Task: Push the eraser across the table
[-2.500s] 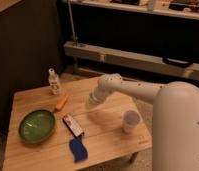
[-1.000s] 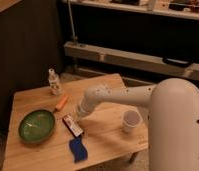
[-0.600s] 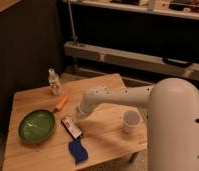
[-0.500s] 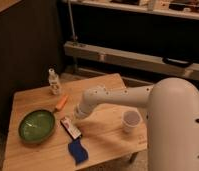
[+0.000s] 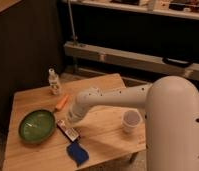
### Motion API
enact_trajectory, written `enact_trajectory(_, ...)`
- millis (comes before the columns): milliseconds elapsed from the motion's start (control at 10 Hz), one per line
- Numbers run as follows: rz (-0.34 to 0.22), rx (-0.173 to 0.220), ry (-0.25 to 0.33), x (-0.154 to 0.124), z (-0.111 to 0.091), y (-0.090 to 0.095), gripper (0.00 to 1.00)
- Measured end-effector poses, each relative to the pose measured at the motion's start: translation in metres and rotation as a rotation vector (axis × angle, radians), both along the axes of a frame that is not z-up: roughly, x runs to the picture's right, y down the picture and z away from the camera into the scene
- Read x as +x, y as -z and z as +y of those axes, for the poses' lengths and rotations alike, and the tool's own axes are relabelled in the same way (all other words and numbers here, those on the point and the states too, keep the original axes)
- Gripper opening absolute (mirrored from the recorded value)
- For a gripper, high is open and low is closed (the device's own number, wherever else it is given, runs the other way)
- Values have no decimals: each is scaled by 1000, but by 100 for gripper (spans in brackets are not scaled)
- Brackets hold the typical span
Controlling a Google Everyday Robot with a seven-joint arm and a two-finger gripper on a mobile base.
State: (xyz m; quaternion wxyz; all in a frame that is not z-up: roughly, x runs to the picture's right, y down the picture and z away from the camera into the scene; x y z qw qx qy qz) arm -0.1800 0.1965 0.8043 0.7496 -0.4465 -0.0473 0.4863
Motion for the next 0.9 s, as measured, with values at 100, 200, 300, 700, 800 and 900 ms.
enact_trajectory(100, -7, -5, 10, -4, 4, 1, 7)
enact_trajectory(200, -12, -8, 19, -7, 7, 3, 7)
enact_trajectory(300, -10, -11, 20, -8, 8, 3, 7)
enact_trajectory(700, 34, 33, -42, 23, -35, 0, 7)
enact_trajectory(800, 48, 46, -58, 34, -49, -2, 7)
enact_trajectory(900, 74, 59, -80, 48, -64, -8, 7)
